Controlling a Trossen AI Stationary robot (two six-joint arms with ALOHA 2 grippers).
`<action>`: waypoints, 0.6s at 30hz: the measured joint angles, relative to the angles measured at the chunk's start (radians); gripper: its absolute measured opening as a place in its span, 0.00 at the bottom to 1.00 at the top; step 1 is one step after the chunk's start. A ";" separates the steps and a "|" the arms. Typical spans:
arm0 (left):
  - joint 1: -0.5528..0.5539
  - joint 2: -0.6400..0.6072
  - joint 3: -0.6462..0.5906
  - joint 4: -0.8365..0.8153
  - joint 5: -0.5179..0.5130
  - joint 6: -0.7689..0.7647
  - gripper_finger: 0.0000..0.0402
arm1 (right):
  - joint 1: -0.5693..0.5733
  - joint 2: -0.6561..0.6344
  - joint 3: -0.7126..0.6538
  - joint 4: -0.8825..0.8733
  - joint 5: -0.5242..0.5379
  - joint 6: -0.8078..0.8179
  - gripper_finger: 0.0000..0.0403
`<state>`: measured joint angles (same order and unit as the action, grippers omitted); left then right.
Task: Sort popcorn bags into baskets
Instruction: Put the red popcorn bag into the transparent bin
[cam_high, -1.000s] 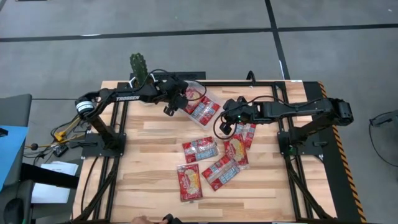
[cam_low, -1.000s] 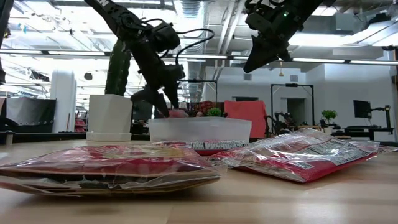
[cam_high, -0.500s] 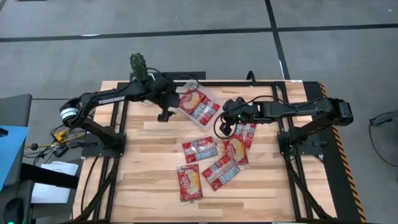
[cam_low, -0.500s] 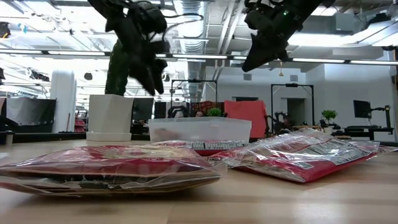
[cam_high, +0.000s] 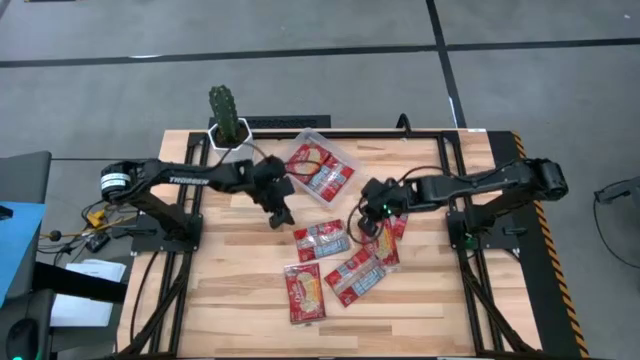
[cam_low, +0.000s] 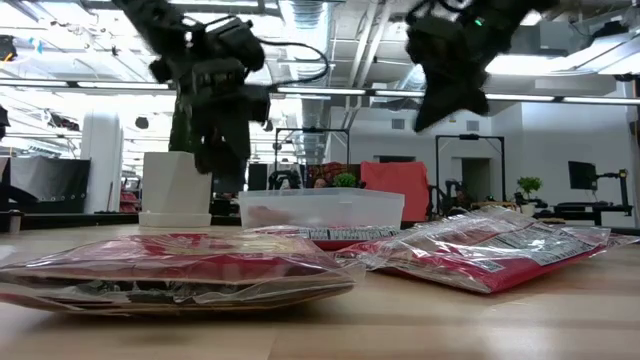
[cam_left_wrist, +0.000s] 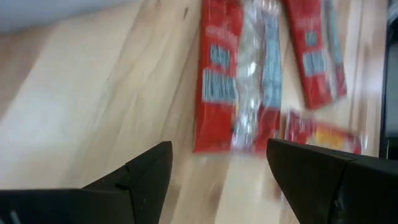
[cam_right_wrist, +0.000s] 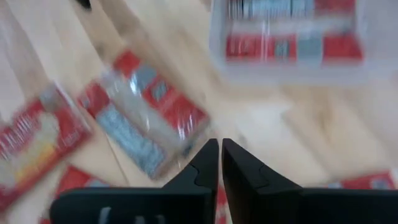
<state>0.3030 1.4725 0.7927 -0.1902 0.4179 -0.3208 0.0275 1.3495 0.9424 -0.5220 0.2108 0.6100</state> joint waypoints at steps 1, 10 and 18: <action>-0.013 0.000 -0.034 0.078 -0.010 -0.041 0.62 | 0.015 0.000 -0.021 0.013 0.000 0.017 0.12; -0.117 0.001 -0.175 0.310 -0.250 -0.225 0.62 | 0.110 0.000 -0.222 0.266 0.000 0.184 0.12; -0.140 0.001 -0.196 0.455 -0.280 -0.153 0.62 | 0.124 0.013 -0.299 0.398 0.002 0.170 0.10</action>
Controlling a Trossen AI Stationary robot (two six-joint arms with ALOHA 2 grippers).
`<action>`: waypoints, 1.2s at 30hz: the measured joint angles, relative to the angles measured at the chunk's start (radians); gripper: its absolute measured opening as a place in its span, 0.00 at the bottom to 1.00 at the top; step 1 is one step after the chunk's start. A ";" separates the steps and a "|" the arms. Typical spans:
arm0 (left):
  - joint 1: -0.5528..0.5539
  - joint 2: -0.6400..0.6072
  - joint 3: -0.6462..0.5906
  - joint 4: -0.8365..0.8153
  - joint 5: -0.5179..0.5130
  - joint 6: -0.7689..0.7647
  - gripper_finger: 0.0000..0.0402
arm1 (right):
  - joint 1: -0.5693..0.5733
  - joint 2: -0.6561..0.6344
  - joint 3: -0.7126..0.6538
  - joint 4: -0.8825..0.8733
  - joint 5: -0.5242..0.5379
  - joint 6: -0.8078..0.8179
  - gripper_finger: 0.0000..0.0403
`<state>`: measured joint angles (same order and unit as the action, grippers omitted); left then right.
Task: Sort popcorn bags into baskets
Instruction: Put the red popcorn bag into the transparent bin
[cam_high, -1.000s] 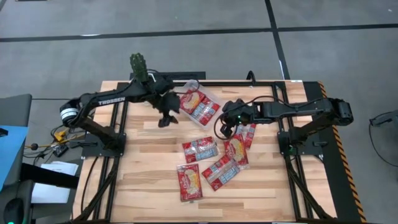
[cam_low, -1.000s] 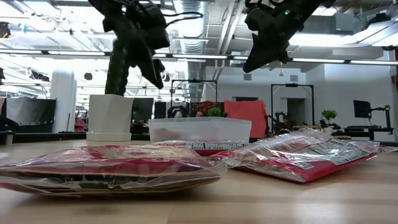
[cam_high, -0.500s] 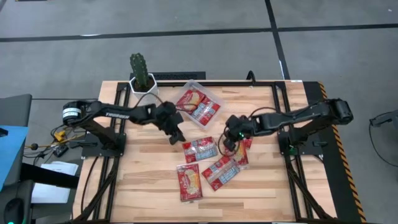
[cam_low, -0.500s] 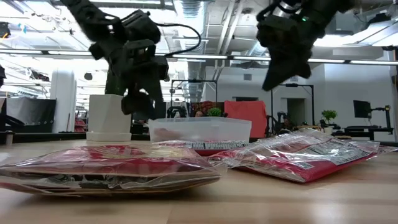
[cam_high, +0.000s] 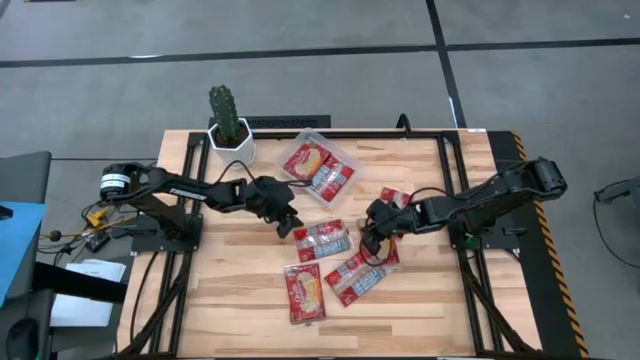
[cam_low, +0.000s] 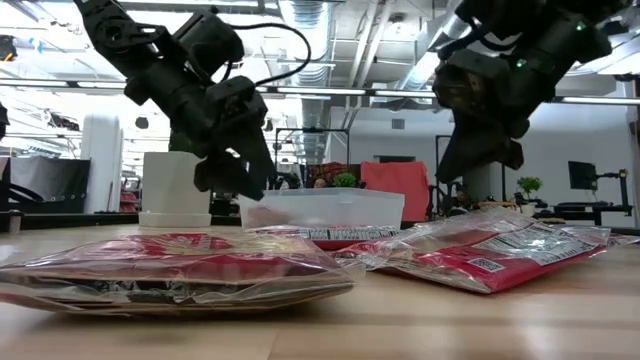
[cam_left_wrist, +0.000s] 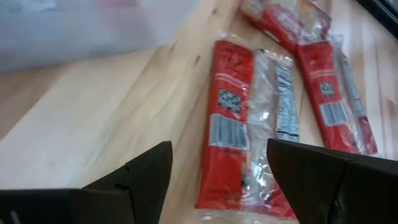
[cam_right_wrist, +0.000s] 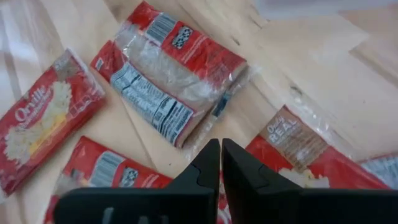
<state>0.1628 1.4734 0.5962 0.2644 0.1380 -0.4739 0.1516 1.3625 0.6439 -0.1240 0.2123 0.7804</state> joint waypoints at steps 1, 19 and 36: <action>0.002 0.000 0.000 0.003 0.006 0.013 0.62 | 0.000 0.003 -0.004 0.004 -0.001 -0.011 0.09; 0.020 0.311 0.162 0.022 0.153 0.057 0.62 | 0.031 0.153 -0.005 0.149 -0.058 -0.048 0.08; 0.017 0.407 0.179 0.041 0.391 0.051 0.60 | 0.015 0.395 0.019 0.422 -0.190 -0.090 0.07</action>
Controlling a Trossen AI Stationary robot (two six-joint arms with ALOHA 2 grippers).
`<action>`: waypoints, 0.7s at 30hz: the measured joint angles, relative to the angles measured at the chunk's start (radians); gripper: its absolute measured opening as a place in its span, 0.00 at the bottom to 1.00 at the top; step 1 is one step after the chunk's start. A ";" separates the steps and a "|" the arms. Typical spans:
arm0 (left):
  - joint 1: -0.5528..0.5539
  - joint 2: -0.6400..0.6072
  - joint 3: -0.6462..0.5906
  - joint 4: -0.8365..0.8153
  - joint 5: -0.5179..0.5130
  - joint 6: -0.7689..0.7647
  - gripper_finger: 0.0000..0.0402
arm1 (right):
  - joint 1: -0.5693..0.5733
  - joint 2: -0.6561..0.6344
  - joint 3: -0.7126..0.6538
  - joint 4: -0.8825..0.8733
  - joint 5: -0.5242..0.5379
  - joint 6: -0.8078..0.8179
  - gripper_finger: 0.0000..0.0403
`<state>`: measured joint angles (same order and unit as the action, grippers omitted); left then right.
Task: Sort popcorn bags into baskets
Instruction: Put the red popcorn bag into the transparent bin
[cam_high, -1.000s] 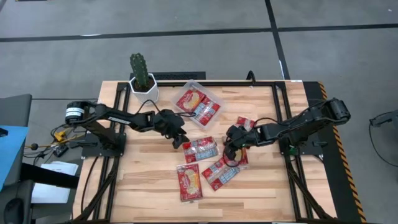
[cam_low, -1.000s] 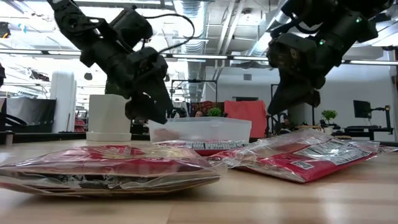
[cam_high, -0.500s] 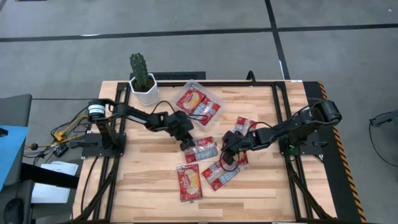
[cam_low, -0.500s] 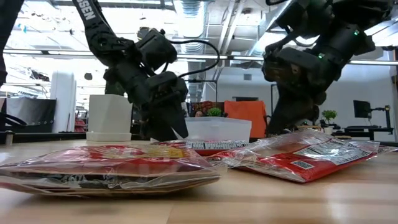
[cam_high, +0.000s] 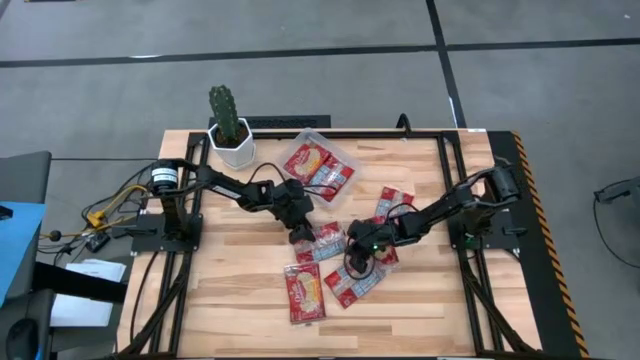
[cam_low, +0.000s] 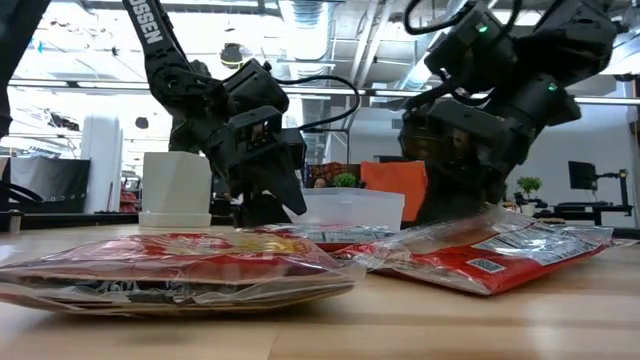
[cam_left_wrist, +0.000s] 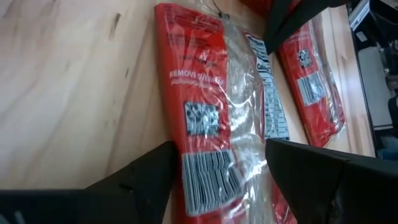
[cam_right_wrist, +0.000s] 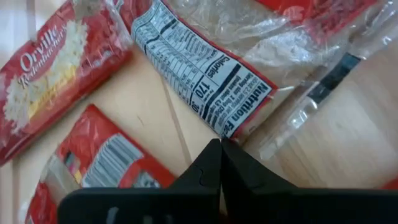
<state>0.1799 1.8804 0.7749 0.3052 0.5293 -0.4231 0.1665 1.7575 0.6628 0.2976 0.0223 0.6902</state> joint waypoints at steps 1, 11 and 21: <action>0.000 0.001 0.005 -0.001 0.004 0.000 0.59 | -0.006 0.008 0.009 -0.001 -0.008 -0.011 0.08; -0.004 0.003 0.015 0.001 0.033 0.040 0.30 | -0.056 0.034 0.065 -0.013 -0.012 -0.070 0.06; 0.007 -0.010 0.014 -0.001 0.042 0.031 0.03 | -0.073 0.018 0.066 -0.038 0.011 -0.070 0.08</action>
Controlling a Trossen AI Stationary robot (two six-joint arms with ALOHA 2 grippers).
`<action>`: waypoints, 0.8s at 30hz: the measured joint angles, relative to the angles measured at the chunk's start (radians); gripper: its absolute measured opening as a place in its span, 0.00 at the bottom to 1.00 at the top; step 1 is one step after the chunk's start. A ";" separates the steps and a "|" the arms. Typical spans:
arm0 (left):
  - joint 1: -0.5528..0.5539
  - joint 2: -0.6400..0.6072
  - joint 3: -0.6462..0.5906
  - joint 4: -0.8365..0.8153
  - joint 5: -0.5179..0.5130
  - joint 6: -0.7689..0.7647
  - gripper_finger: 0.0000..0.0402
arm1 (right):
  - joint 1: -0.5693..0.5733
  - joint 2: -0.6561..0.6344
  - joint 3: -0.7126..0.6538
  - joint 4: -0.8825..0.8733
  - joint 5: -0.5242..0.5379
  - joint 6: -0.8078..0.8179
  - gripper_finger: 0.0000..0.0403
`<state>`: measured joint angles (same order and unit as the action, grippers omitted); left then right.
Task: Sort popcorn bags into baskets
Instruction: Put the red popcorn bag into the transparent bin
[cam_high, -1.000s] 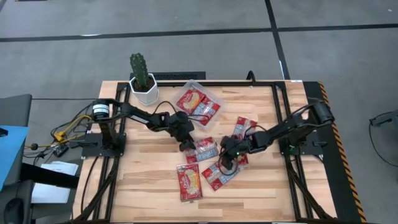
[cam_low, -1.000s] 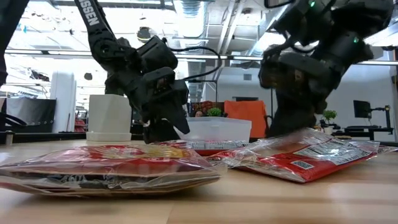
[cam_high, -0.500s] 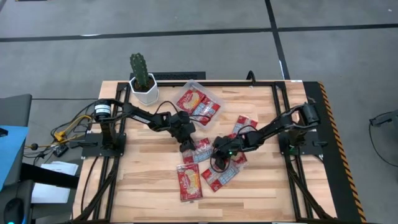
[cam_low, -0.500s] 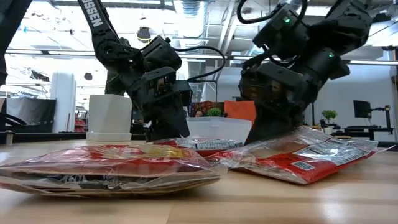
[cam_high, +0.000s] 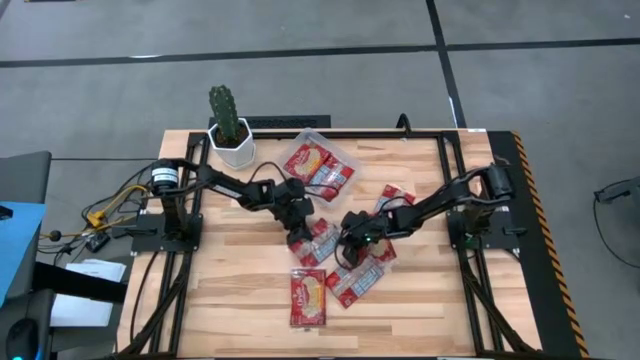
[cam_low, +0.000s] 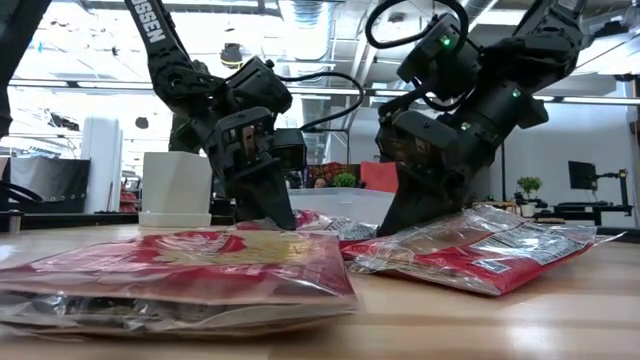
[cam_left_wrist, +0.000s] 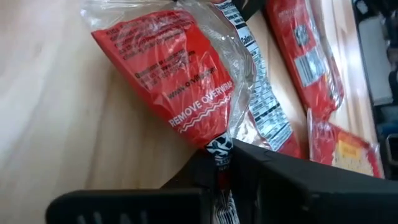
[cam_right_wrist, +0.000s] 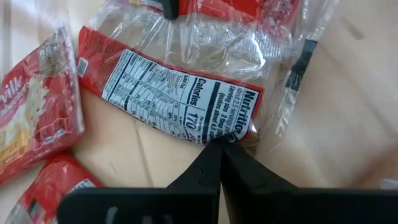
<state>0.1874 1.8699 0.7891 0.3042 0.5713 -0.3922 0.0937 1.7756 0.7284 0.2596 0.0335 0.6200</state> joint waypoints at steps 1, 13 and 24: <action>0.005 -0.009 0.000 -0.003 0.000 -0.015 0.03 | -0.001 -0.007 0.000 -0.008 0.001 0.000 0.07; 0.000 -0.271 -0.005 -0.229 -0.069 -0.132 0.01 | -0.019 -0.287 0.001 -0.227 0.001 -0.070 0.07; -0.025 -0.674 -0.003 -0.309 -0.487 -0.039 0.01 | -0.076 -0.579 0.001 -0.215 0.018 -0.124 0.15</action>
<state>0.1619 1.1961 0.7863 -0.0052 0.0847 -0.4309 0.0173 1.1965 0.7294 0.0444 0.0513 0.4961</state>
